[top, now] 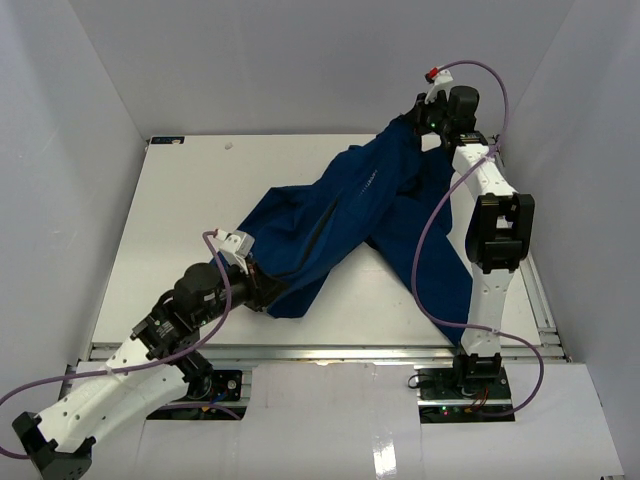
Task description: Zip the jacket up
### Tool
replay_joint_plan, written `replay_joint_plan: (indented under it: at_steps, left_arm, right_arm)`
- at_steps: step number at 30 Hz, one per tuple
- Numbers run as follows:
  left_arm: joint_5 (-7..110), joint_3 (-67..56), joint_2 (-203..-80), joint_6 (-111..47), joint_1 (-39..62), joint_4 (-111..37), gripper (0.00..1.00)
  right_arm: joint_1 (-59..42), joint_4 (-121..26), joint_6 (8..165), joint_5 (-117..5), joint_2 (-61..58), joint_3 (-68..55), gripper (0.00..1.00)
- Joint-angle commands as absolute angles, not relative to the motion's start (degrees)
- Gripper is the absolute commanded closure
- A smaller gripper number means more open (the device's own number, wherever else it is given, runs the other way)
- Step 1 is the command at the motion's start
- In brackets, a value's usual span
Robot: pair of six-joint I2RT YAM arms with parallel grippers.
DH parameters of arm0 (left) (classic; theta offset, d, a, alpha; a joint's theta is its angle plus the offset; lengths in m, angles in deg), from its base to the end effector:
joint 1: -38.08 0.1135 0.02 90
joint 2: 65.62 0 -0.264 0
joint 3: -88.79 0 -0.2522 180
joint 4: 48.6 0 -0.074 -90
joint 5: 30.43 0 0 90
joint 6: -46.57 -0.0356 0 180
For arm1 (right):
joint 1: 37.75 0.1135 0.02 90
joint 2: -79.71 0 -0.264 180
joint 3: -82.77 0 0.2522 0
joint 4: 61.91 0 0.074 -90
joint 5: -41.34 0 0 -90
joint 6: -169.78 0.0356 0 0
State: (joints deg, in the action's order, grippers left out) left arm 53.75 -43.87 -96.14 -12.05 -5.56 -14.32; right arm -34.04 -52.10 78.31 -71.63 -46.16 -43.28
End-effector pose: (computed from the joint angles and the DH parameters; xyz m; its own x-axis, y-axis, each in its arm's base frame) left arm 0.0976 -0.0981 0.2877 -0.5793 -0.1634 -0.7986 0.5328 0.6655 -0.5227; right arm 0.5301 0.0483 0.3104 -0.1555 -0.0338 -0.9873 -0.4477 0.8933 0.0400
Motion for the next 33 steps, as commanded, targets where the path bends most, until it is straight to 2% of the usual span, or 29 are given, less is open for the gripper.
replay_joint_plan:
  at_steps: [1,2,3,4,5,6,8,13,16,19,24,28,33]
  left_arm:
    - [44.7,-46.3,-93.7,-11.8,-5.5,-21.7,0.82]
    - [44.6,-46.7,-93.3,-12.2,-5.6,-22.0,0.72]
    - [44.7,-46.9,-93.0,-12.5,-5.6,-22.1,0.64]
    - [44.9,-47.0,-92.7,-12.7,-5.5,-22.1,0.58]
    - [45.6,-46.9,-92.4,-12.7,-5.5,-22.2,0.41]
    - [46.5,-46.7,-92.0,-12.4,-5.5,-22.3,0.16]
    - [48.3,-46.8,-91.8,-11.8,-5.5,-22.4,0.02]
    - [56.2,-46.3,-94.0,-11.9,-5.6,-24.6,0.02]
    - [61.1,-45.9,-98.0,-12.9,-5.5,-31.3,0.02]
    - [60.3,-42.4,-106.6,-14.5,-5.5,-34.3,0.02]
    - [54.0,-36.0,-119.0,-16.3,-5.6,-39.1,0.02]
    - [55.0,-34.4,-118.1,-17.8,-5.9,-40.0,0.02]
    - [58.7,-38.6,-113.3,-18.3,-6.0,-41.9,0.02]
  right_arm:
    - [-33.8,-59.5,78.7,-68.6,-46.9,-46.0,0.82]
    - [-33.8,-59.0,78.8,-68.9,-46.8,-46.0,0.76]
    - [-33.8,-58.5,78.9,-69.0,-46.5,-46.0,0.65]
    - [-33.7,-57.9,79.1,-68.9,-46.1,-45.9,0.44]
    - [-33.7,-57.1,79.2,-68.5,-45.5,-45.8,0.29]
    - [-33.6,-56.3,79.3,-68.0,-44.7,-45.7,0.16]
    - [-33.4,-54.6,80.8,-67.0,-42.0,-45.0,0.08]
    - [-30.7,-49.5,82.9,-62.3,-33.6,-39.5,0.1]
    - [-24.8,-41.1,85.8,-51.6,-27.5,-35.1,0.1]
    - [-20.5,-34.5,88.5,-46.8,-19.7,-30.7,0.1]
    - [-14.7,-29.4,96.7,-44.9,-2.3,-10.9,0.1]
    - [-12.3,-31.9,100.7,-45.2,11.2,5.3,0.1]
    - [-6.2,-30.1,97.5,-42.3,23.1,13.7,0.1]
